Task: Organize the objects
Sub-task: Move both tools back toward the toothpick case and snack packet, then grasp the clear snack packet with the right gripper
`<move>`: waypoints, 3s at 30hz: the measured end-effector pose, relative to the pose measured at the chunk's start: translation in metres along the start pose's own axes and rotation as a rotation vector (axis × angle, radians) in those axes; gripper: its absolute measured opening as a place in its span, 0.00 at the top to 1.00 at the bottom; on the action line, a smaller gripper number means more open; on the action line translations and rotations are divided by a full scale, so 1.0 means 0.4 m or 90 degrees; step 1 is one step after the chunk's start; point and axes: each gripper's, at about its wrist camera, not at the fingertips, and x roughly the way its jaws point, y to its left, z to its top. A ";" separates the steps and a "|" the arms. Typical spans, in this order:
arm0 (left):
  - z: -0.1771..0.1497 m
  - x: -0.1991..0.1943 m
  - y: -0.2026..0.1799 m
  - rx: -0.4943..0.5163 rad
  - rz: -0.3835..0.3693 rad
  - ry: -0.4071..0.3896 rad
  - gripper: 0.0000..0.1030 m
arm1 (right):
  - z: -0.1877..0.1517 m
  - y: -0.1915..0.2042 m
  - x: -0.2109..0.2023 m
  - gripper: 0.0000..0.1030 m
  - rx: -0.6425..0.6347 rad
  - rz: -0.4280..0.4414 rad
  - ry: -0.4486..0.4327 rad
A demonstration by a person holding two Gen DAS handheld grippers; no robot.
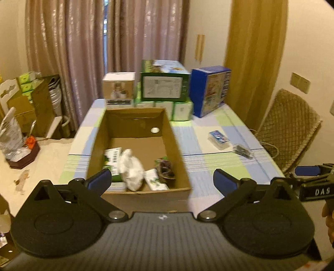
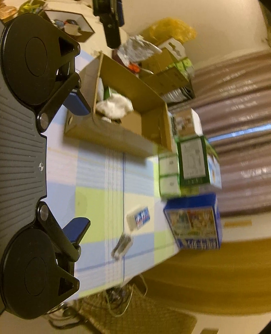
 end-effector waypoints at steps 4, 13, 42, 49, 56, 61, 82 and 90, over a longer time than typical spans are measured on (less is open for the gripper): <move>-0.007 0.014 -0.063 0.019 -0.030 0.004 0.01 | -0.007 -0.062 -0.045 0.02 0.030 -0.031 -0.015; -0.016 0.063 -0.185 0.037 -0.070 0.019 0.01 | -0.038 -0.176 -0.098 0.02 0.081 -0.071 -0.019; -0.006 0.147 -0.287 0.055 -0.105 0.041 0.01 | -0.061 -0.272 -0.081 0.02 0.073 -0.123 0.001; 0.012 0.184 -0.303 0.059 -0.111 0.045 0.01 | -0.040 -0.287 -0.040 0.02 0.038 -0.126 0.009; 0.040 0.269 -0.324 0.065 -0.109 0.055 0.01 | -0.015 -0.325 0.037 0.02 -0.014 -0.121 0.017; 0.061 0.352 -0.338 0.057 -0.108 0.067 0.01 | 0.009 -0.372 0.109 0.02 -0.057 -0.110 0.016; 0.095 0.748 -0.410 0.070 -0.055 0.096 0.02 | 0.125 -0.513 0.528 0.29 -0.212 -0.001 0.060; 0.093 0.854 -0.435 0.072 -0.053 0.112 0.02 | 0.142 -0.557 0.669 0.34 -0.235 0.008 0.090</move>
